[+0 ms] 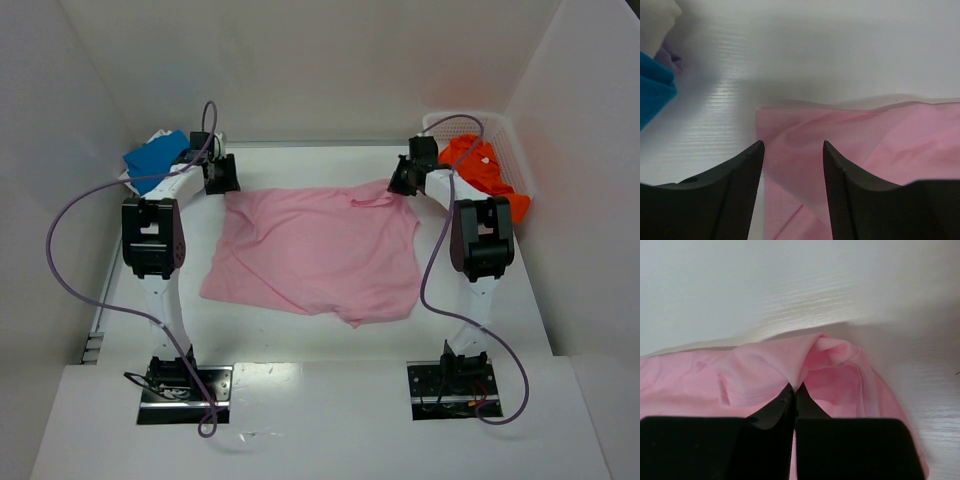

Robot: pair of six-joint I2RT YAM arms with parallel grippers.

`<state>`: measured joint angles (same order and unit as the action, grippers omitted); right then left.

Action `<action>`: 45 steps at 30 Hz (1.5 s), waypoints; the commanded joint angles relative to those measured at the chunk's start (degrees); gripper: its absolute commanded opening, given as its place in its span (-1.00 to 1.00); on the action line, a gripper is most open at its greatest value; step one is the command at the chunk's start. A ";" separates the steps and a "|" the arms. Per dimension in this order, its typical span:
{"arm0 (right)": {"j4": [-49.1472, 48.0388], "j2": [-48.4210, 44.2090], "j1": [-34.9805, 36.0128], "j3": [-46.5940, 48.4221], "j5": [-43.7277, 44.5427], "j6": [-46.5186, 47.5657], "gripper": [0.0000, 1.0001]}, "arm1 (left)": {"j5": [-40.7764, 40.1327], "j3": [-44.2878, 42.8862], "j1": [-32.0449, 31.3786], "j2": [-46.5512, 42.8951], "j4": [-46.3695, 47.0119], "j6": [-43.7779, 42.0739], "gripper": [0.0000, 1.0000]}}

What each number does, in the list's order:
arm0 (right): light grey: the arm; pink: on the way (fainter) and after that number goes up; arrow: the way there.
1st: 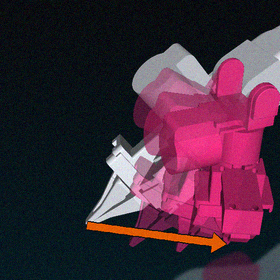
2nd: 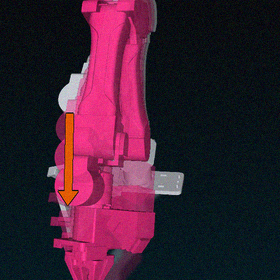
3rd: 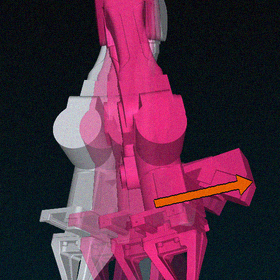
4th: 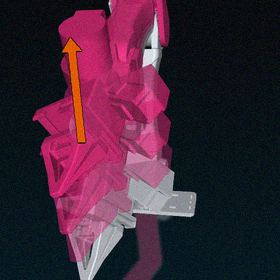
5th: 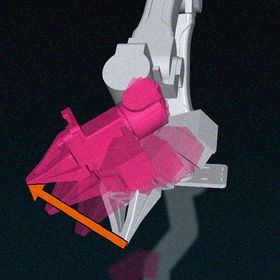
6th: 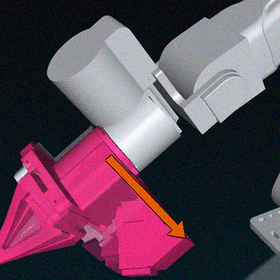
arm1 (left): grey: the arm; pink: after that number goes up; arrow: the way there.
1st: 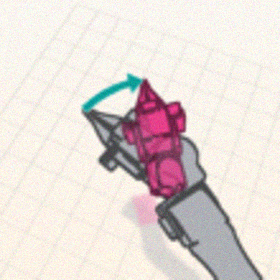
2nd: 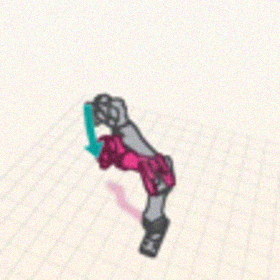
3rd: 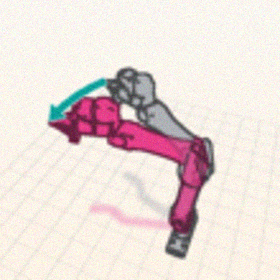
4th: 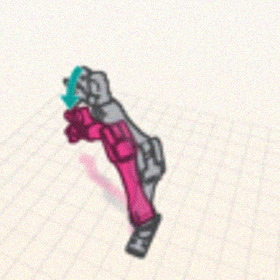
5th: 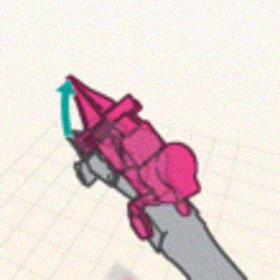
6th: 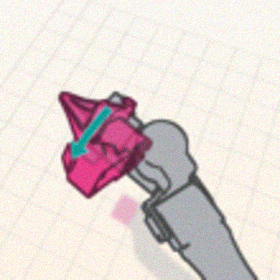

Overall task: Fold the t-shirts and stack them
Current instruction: Flatten out the tshirt

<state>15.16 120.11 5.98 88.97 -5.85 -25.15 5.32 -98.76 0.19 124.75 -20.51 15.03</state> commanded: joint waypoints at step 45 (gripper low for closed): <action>3.21 -8.14 -0.26 10.68 3.74 1.68 -0.99 | 5.05 -6.79 5.08 -5.56 3.55 2.20 -1.00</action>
<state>18.44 118.91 5.96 93.73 -3.95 -24.49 9.63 -100.40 3.22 126.28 -19.14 16.91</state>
